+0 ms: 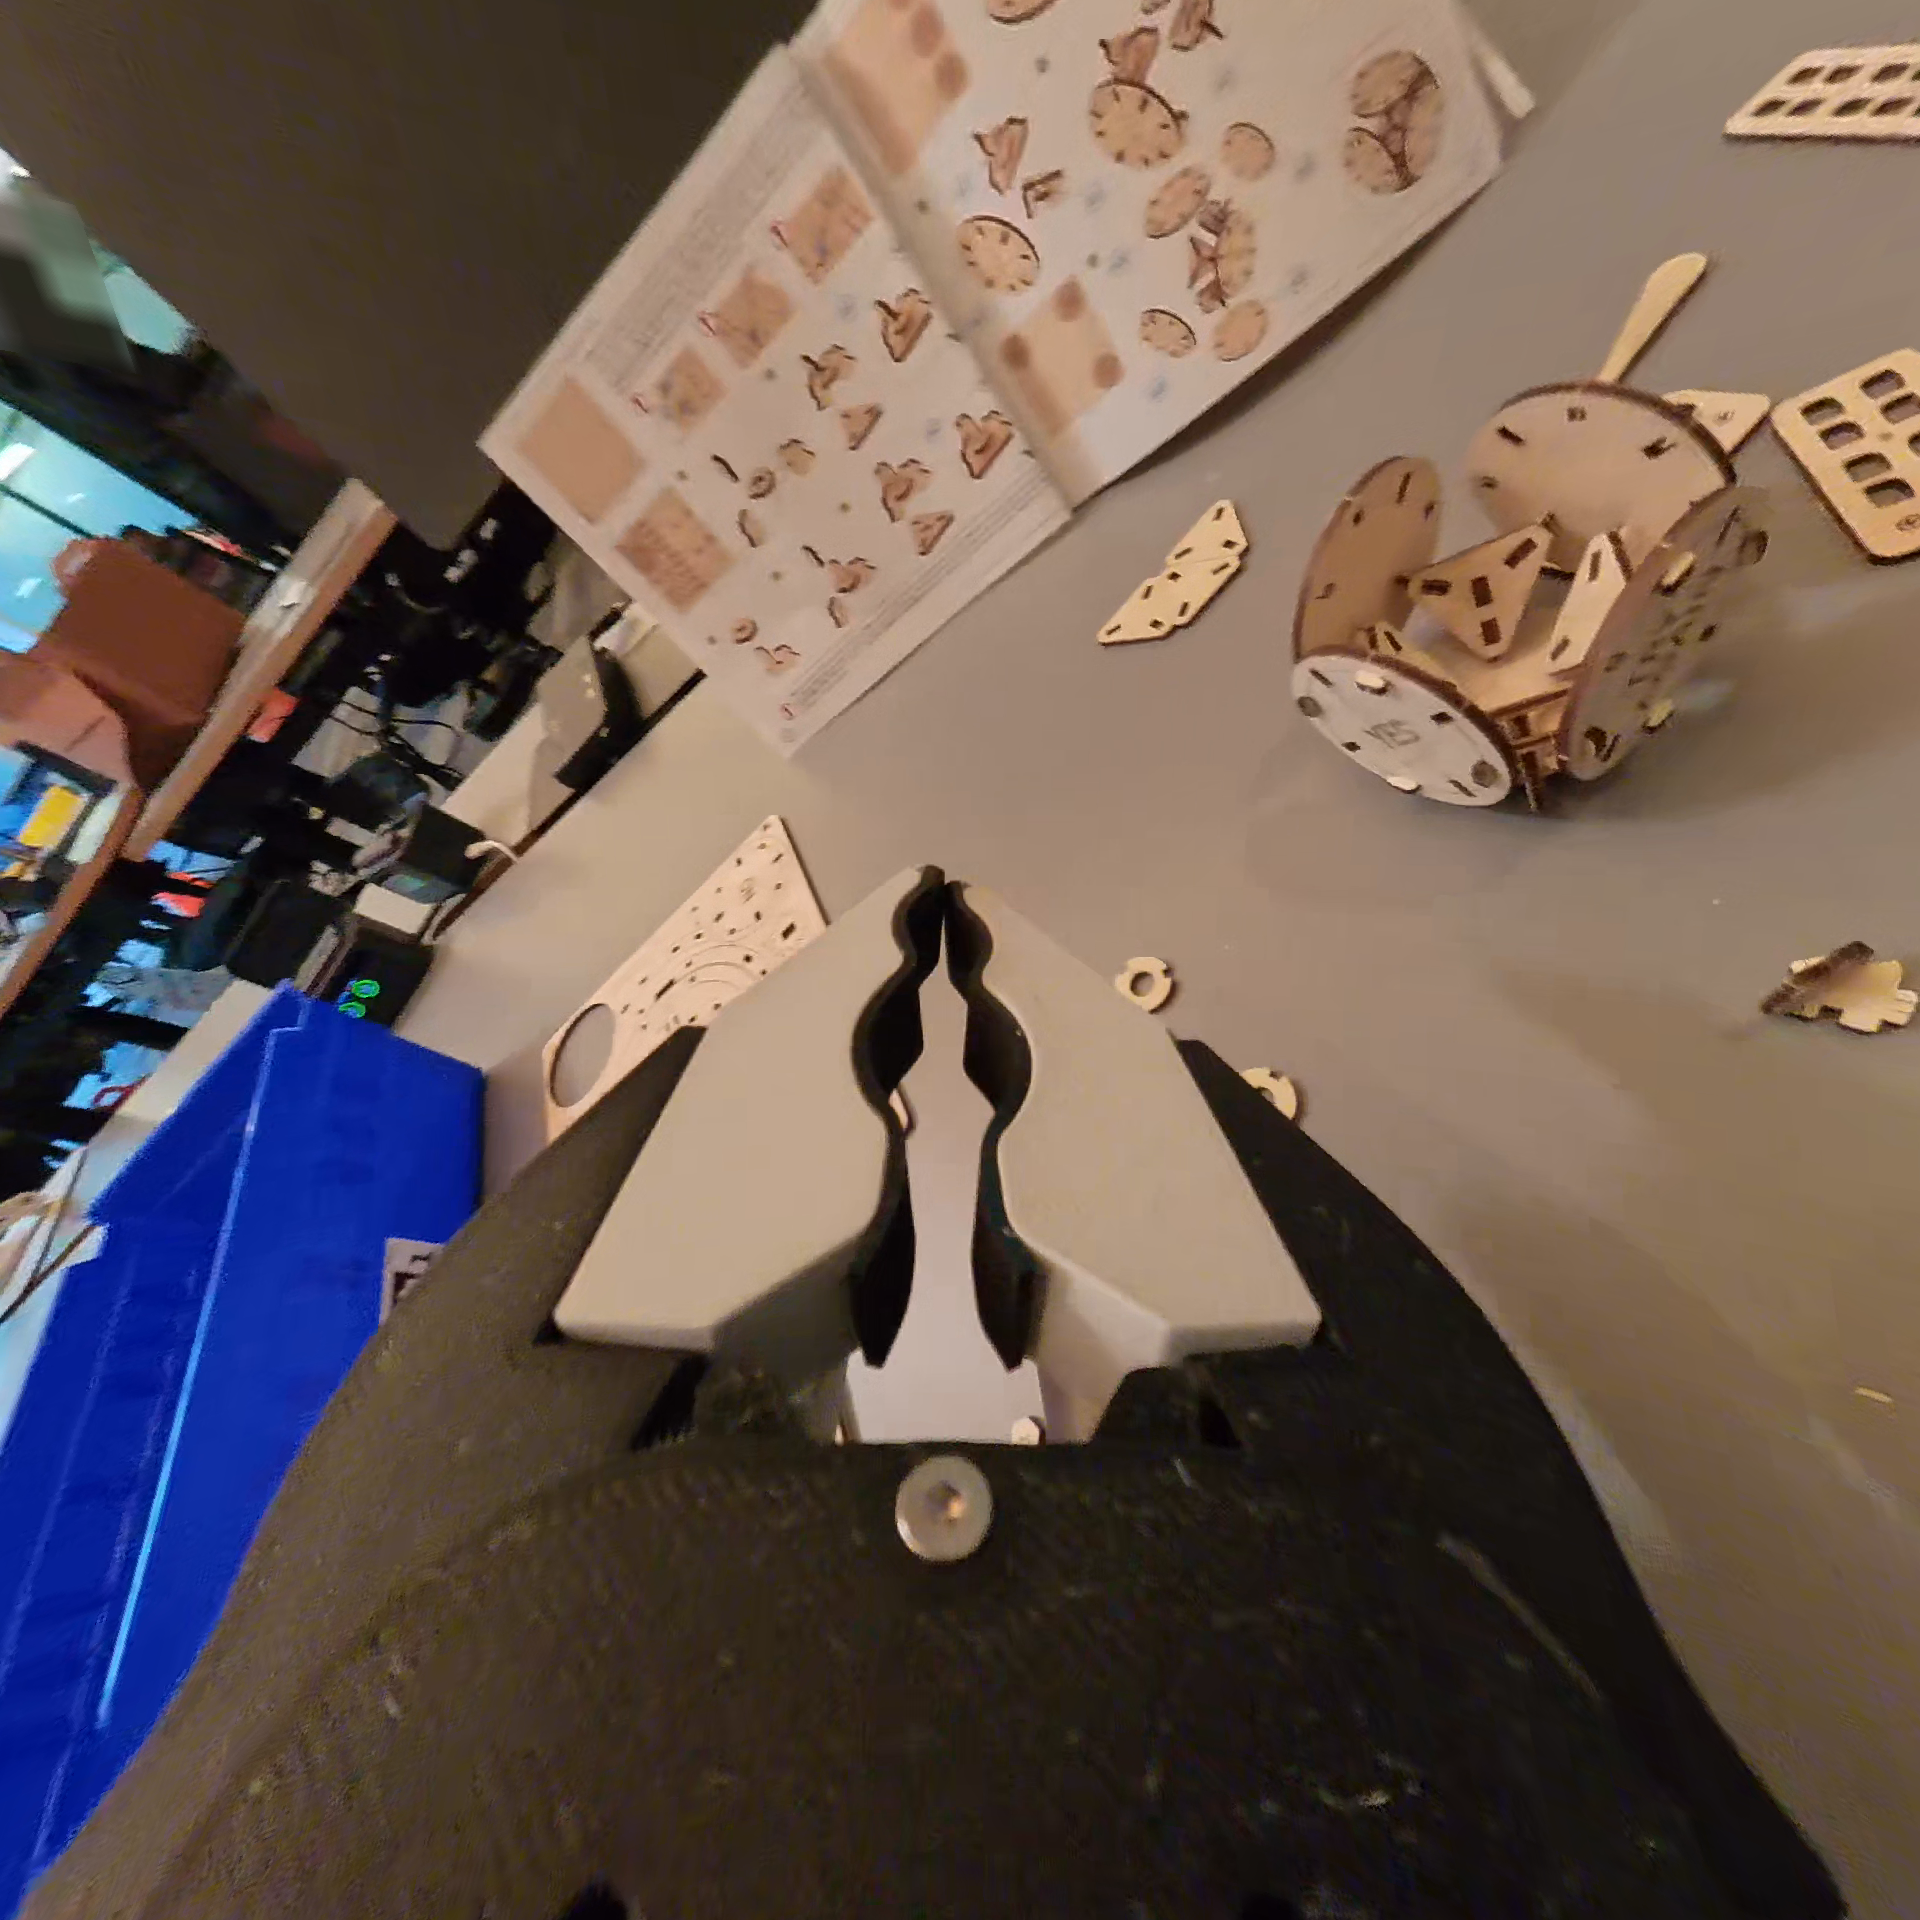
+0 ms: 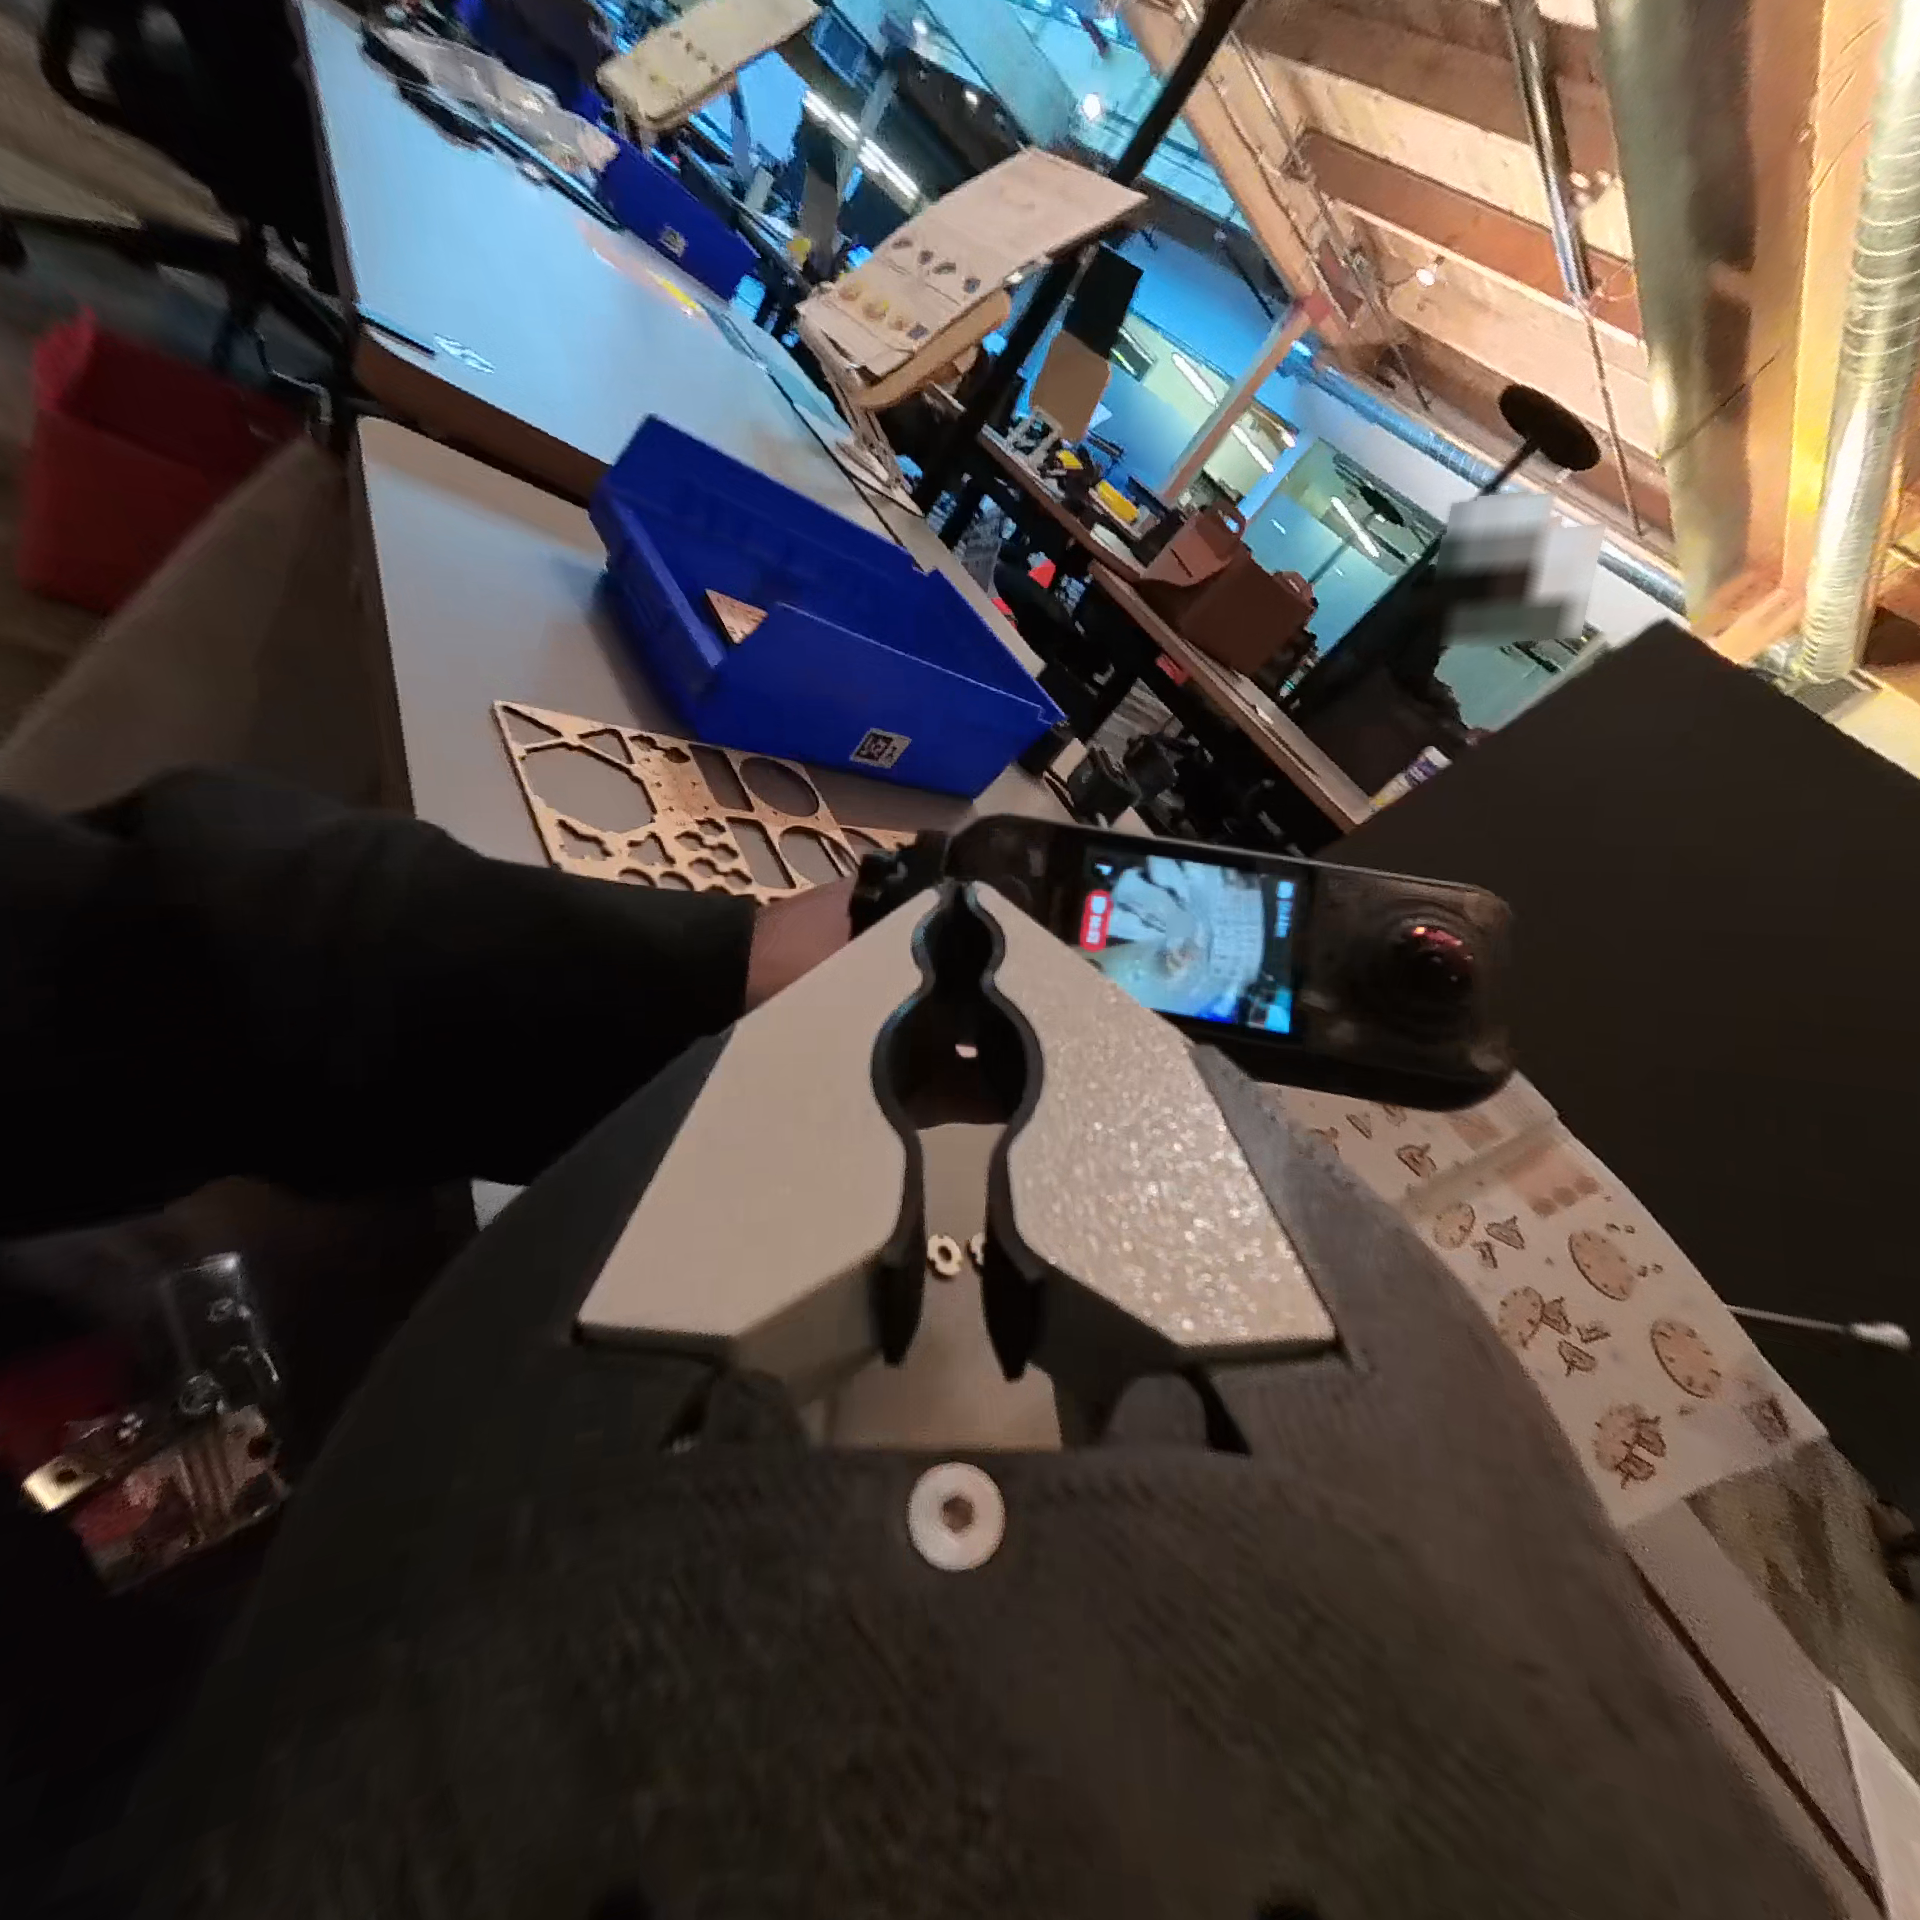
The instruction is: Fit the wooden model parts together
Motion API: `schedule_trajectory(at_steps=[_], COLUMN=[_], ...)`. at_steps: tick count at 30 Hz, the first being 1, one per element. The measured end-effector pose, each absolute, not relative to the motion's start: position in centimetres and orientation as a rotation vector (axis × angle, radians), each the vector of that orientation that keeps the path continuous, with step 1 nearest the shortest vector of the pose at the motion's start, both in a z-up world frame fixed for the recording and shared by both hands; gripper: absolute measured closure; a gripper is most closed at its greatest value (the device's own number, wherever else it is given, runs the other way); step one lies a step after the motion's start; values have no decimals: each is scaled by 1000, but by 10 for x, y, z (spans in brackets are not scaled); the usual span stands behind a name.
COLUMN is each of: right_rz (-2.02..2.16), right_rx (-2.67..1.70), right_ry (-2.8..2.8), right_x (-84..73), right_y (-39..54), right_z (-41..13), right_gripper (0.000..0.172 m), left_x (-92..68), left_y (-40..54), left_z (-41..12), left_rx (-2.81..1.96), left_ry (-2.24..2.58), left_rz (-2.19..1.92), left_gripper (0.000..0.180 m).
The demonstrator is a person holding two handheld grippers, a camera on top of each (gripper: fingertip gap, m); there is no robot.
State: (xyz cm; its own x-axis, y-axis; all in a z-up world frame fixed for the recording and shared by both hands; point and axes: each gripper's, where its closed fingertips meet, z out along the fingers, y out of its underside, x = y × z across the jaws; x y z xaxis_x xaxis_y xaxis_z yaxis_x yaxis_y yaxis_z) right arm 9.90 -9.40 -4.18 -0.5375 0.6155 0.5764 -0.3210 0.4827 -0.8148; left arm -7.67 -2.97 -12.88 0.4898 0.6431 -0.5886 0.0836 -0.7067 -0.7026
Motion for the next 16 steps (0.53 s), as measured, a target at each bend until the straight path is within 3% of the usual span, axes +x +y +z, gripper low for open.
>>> schedule_trajectory(at_steps=[16], right_rz=[1321], right_rx=[-477], right_ry=[-1867], right_x=[104], right_y=[-97], right_z=[-31], right_gripper=[172], left_x=[-78], left_y=[-68], left_z=[-96], left_rx=[-2025], left_ry=[-683], left_rz=[1397], left_gripper=[180])
